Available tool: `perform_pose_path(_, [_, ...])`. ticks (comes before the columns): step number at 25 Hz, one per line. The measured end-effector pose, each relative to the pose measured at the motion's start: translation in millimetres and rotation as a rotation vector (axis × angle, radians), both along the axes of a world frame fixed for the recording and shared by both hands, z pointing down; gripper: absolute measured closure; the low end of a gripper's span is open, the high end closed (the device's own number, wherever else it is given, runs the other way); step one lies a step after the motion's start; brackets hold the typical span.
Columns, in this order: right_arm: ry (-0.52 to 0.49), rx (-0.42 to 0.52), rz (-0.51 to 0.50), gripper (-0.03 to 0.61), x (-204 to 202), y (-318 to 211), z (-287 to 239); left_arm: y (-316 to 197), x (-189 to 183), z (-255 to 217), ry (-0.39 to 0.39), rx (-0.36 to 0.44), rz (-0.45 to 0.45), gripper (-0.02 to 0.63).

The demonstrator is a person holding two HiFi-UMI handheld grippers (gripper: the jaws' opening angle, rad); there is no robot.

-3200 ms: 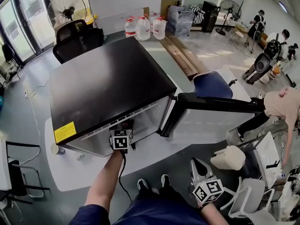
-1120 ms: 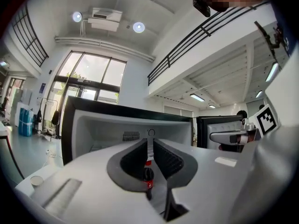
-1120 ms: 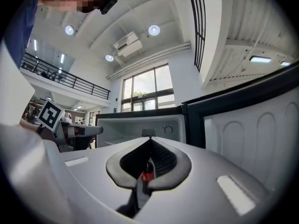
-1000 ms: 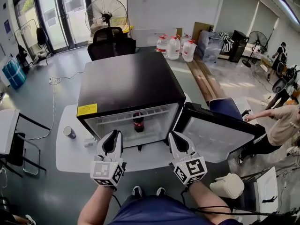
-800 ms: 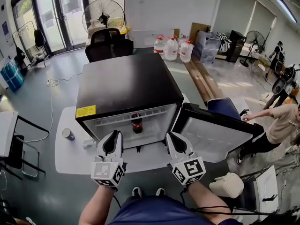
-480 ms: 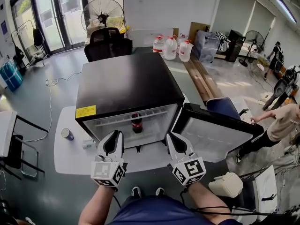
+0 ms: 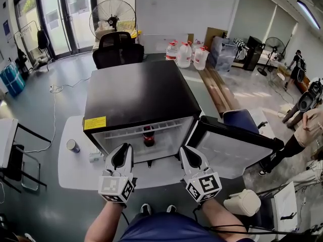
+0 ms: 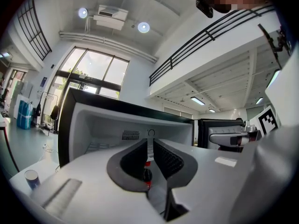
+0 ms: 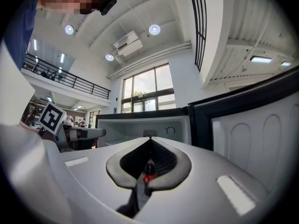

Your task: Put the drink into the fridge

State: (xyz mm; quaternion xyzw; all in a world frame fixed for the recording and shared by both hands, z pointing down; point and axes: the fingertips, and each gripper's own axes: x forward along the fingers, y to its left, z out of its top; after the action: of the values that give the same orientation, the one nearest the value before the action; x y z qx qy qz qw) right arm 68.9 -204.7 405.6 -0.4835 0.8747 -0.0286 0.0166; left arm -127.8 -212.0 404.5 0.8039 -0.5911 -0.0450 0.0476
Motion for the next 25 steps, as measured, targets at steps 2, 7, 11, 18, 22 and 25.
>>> perform_pose_path(2, [-0.005,0.001,-0.002,0.575,-0.6,-0.7,-1.1,-0.4,-0.5,-1.5,-0.001,0.003,0.000,0.571])
perform_pose_path(7, [-0.013,-0.003,-0.007,0.575,-2.3,-1.5,-1.0,-1.1,-0.4,-1.9,-0.007,0.007,0.003,0.571])
perform_pose_path(11, [-0.002,-0.006,-0.010,0.575,-5.2,-2.3,0.9,-2.3,0.0,1.9,-0.008,0.003,0.012,0.572])
perform_pose_path(18, [-0.010,-0.007,-0.018,0.575,-9.5,-1.6,3.4,-2.3,-2.0,7.0,-0.010,-0.005,0.015,0.572])
perform_pose_path(22, [-0.013,-0.010,-0.017,0.575,-11.2,-0.2,5.3,-0.5,-3.7,9.3,-0.003,-0.009,0.013,0.571])
perform_pose_path(25, [-0.010,-0.013,-0.017,0.575,-11.2,1.3,4.7,0.7,-3.0,10.2,-0.001,-0.012,0.015,0.572])
